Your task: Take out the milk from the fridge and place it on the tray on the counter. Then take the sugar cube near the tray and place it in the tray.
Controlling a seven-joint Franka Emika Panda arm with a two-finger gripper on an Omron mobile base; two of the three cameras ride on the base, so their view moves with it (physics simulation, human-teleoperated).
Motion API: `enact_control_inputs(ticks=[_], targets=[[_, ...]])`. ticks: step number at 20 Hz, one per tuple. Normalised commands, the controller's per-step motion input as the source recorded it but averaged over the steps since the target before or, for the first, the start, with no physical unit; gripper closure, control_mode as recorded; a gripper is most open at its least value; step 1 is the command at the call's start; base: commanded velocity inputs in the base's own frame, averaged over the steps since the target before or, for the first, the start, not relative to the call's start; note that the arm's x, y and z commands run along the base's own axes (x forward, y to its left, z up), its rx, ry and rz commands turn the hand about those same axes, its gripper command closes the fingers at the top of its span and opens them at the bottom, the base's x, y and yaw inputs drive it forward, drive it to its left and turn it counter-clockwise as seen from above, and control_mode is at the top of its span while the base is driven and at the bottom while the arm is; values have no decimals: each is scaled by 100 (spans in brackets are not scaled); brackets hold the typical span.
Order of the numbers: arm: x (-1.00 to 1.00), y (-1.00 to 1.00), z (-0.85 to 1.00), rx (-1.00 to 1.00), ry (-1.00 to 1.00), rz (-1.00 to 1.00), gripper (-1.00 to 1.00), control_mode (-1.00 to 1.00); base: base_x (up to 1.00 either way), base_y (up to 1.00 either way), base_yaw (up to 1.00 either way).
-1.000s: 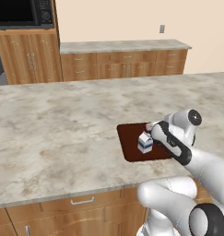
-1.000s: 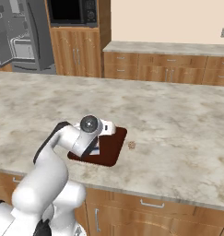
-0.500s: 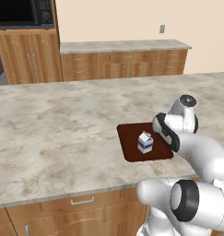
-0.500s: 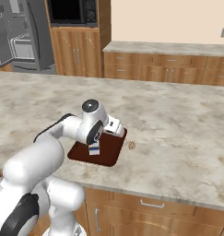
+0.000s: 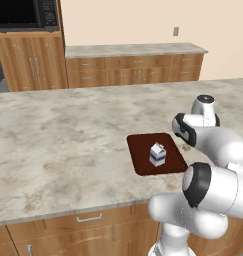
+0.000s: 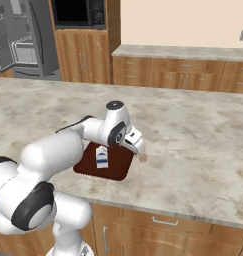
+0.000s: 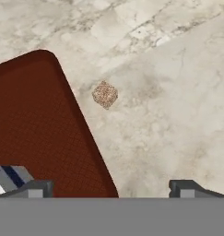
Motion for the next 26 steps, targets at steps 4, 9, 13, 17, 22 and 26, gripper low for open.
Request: enact_control_inputs(ticks=[4, 9, 13, 17, 22, 26], targets=[[9, -15, -29, 4, 9, -18, -100, -100, 0, 0, 0], [11, -12, -25, 6, 1, -9, -100, -100, 0, 0, 0], [23, -17, -36, 9, 0, 0, -100, -100, 0, 0, 0], [35, -10, -34, 2, 0, 0, -100, -100, 0, 0, 0], [37, -4, -11, 0, 0, 0, -100, -100, 0, 0, 0], [34, -25, -24, 2, 0, 0, -100, -100, 0, 0, 0]])
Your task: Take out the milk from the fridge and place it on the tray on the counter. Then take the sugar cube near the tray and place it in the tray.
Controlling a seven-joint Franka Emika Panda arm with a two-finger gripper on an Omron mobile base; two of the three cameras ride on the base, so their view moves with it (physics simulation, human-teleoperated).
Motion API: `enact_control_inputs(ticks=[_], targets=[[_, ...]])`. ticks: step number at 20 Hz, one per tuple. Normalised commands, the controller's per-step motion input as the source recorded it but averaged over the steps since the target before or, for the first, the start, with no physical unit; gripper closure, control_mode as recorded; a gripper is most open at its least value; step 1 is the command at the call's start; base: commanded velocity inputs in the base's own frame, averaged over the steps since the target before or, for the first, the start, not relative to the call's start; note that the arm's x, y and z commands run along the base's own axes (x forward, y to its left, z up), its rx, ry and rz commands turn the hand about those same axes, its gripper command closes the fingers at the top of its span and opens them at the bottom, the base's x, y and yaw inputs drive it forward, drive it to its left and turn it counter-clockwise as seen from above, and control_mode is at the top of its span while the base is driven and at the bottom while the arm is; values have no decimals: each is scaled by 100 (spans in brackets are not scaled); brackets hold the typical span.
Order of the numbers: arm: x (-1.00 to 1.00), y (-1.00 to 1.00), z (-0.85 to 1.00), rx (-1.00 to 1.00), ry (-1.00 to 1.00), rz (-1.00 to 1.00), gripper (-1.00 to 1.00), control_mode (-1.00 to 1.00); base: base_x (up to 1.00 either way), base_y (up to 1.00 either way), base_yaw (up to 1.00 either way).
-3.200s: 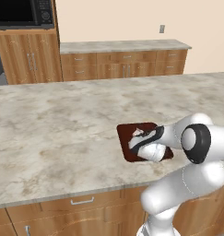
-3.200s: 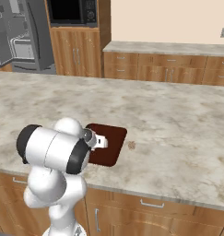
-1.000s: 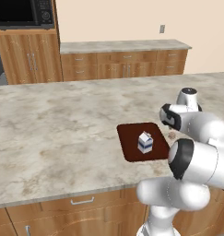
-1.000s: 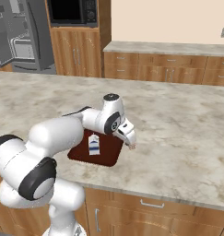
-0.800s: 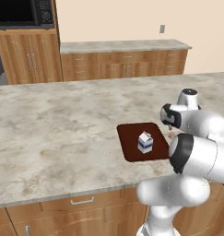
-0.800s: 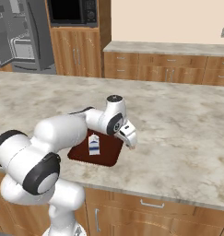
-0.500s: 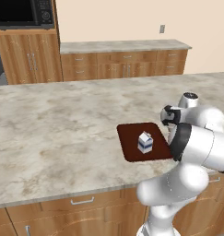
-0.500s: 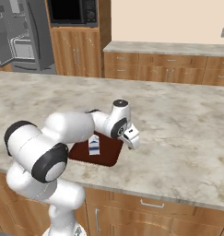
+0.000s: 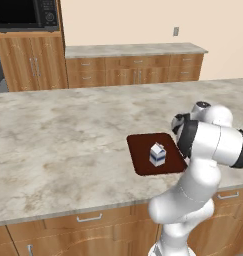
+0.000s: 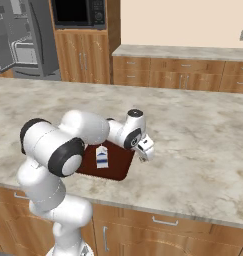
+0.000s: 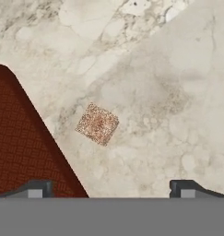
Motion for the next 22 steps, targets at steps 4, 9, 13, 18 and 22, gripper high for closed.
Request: enact_control_inputs(ticks=[4, 9, 13, 18, 22], targets=[[22, -19, -27, 1, 0, -1, -100, -100, 0, 0, 0], [28, -1, -24, 0, 0, -7, -100, -100, 0, 0, 0], [19, 0, -31, 0, 2, -16, -100, -100, 0, 0, 0], [14, 0, -19, 0, 0, -17, -100, -100, 0, 0, 0], [14, -1, -22, 1, 0, -14, -100, -100, 0, 0, 0]])
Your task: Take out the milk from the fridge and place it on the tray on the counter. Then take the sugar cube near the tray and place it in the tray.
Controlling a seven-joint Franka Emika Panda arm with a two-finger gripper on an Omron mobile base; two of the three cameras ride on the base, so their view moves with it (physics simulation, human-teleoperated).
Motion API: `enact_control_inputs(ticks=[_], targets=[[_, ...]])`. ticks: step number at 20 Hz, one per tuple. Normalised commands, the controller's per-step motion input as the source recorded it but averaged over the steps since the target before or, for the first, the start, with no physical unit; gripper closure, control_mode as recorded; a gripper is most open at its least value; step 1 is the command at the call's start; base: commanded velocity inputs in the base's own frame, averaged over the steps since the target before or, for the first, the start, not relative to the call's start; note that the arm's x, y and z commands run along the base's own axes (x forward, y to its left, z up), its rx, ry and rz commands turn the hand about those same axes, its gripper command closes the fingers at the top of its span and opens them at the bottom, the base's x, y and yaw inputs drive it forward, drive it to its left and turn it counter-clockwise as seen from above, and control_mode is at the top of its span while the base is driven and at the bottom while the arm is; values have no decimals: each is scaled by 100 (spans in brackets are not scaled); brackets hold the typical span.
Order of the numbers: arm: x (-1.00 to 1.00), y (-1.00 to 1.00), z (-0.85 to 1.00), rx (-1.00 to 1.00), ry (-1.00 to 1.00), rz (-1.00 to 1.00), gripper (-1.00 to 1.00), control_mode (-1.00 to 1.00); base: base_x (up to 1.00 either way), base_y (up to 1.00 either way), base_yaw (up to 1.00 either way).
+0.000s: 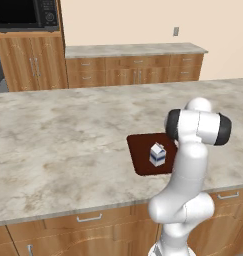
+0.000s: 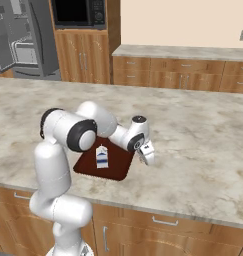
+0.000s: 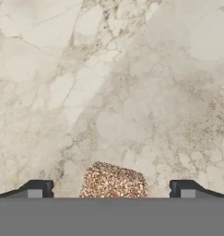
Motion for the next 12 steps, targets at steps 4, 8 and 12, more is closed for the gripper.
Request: enact_control_inputs(ticks=[4, 8, 12], targets=[[10, -8, -21, 1, 0, -13, 100, -100, 0, 0, 0], [3, -14, -14, 1, 0, -12, 100, -100, 0, 0, 0], [0, -2, 0, 0, 0, -12, 100, -100, 0, 0, 0]])
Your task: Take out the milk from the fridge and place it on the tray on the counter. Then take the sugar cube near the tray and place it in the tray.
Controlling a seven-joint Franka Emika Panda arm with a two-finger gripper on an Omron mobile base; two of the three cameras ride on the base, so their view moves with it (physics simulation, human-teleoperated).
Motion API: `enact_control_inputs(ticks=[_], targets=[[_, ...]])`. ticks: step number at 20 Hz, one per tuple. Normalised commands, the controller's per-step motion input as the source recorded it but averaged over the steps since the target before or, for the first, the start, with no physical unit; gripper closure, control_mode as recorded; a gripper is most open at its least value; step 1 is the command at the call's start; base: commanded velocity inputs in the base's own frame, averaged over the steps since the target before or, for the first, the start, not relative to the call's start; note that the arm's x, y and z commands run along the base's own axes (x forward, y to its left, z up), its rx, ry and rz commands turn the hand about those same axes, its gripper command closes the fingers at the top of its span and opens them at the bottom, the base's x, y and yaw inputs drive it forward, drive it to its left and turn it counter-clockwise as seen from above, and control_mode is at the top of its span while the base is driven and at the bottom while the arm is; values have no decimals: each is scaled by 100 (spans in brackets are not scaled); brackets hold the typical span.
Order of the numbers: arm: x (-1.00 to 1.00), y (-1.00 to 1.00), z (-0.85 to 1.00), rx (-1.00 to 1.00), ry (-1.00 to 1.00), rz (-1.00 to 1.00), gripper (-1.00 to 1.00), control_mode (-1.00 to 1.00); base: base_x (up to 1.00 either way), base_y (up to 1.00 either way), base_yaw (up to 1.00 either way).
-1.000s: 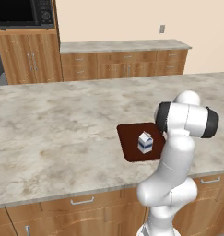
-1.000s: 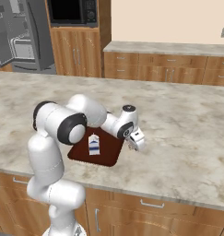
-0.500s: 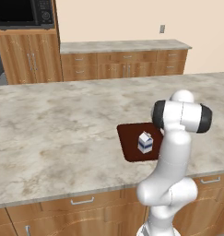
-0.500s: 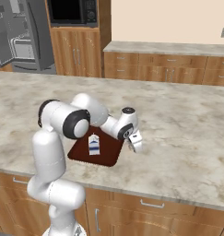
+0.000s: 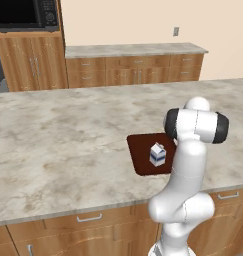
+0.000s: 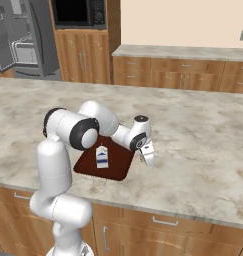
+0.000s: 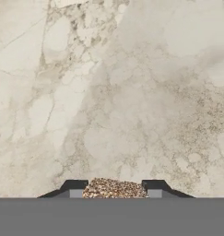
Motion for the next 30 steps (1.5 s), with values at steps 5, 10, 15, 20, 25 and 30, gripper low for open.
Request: enact_control_inputs(ticks=[5, 10, 15, 20, 25, 30], targets=[[-8, -8, 47, 5, 5, -1, 100, -100, 0, 0, 0], [-18, 13, 65, 5, 0, 15, 100, -100, 0, 0, 0], [-9, 76, 33, 0, -12, 1, 100, -100, 0, 0, 0], [-6, 81, 18, 0, 0, 0, 100, -100, 0, 0, 0], [4, 61, -6, 0, 1, 3, 100, -100, 0, 0, 0], [30, 9, -41, 0, 1, 8, 100, -100, 0, 0, 0]])
